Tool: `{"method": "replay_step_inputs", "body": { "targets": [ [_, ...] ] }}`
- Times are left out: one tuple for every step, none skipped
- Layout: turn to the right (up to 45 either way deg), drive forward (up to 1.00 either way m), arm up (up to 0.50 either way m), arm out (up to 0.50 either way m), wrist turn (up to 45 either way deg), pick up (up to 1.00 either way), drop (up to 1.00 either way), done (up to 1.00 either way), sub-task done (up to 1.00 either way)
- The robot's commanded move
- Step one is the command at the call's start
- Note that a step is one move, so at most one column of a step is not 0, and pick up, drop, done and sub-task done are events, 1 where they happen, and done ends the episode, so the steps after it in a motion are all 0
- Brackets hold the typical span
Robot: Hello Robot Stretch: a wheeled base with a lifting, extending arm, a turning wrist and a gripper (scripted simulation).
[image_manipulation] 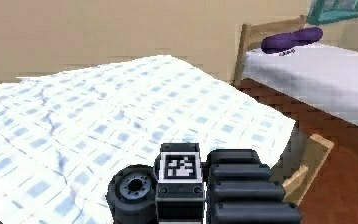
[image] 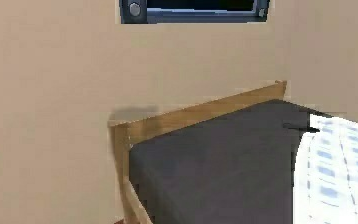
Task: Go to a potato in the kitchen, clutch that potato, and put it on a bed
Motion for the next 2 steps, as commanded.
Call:
{"method": "replay_step_inputs", "body": {
  "targets": [
    [-45.0, 0.00, 0.00, 0.00, 0.0, 0.00, 0.00, 0.00, 0.00],
    [-15.0, 0.00, 0.00, 0.00, 0.0, 0.00, 0.00, 0.00, 0.00]
  ]
}}
